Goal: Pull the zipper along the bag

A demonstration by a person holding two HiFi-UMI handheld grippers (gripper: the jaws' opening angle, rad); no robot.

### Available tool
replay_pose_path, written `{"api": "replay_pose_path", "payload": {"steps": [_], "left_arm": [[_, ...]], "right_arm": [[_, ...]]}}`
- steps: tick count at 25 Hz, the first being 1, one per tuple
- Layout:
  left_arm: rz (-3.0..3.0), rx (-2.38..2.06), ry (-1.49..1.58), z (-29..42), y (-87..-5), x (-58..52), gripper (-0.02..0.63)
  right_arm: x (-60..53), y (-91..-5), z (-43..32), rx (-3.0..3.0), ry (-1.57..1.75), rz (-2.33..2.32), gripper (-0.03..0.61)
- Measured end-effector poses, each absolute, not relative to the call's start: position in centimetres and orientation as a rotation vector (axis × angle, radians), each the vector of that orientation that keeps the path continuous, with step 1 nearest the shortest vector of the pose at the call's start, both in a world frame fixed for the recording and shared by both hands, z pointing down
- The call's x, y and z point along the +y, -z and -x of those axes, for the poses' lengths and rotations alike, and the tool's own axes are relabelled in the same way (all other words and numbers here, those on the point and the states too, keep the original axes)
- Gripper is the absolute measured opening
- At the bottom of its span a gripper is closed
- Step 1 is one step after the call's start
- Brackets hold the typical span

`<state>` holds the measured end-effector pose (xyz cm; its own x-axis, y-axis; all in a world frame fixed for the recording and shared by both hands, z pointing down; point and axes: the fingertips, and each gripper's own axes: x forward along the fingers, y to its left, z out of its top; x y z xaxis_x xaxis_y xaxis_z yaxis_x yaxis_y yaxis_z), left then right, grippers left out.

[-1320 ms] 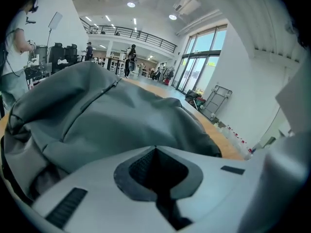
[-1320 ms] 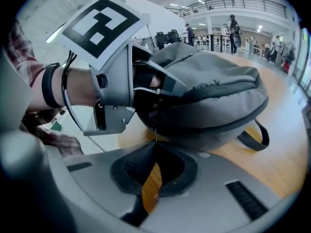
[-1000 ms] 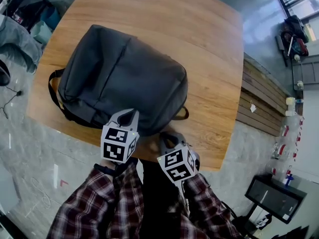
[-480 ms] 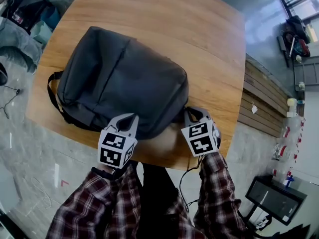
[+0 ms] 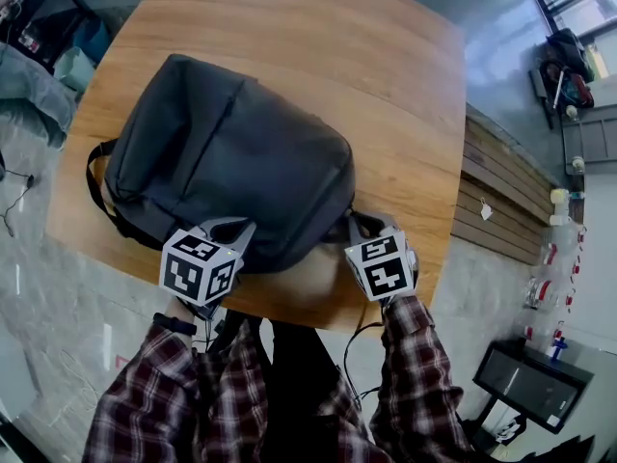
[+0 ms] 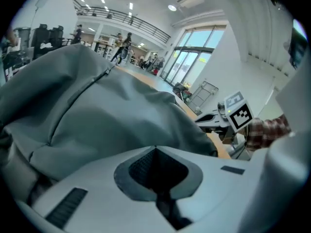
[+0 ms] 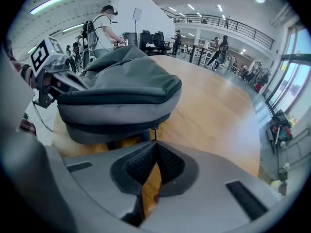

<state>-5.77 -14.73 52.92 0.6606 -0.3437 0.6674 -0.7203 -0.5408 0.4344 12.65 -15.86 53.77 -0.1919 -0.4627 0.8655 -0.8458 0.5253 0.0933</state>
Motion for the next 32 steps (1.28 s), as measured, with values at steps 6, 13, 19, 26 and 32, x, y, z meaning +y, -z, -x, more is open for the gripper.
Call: {"api": "replay_pose_path", "payload": {"steps": [6,13,19,26,32], "left_arm": [[-2.363,-0.669,-1.014,6.1,-53.3,-16.7,0.008],[-2.308,-1.124,-1.107,7.7,-47.7,-22.4,0.008],[-2.140,-0.966,-0.806,2.9,-46.9,-17.3,0.008],[-2.175,-1.071,-0.706,5.2,-52.0,-15.3,0.008],[-2.225,-1.032,-0.707,5.1,-52.1,-15.0,0.008]], "right_arm": [[-9.4,-53.5,-10.4,-1.874,-0.683,-1.106,0.008],[-4.6,-54.0,-1.6,-1.992,-0.840,-1.000,0.008],[-4.2,-53.7,5.9,-2.081,-0.747,-0.815,0.008],[-3.9,-54.9,6.1,-2.052,-0.708,-0.790,0.008],[-4.8,-55.2,2.5,-1.991,-0.597,-0.845,0.008]]}}
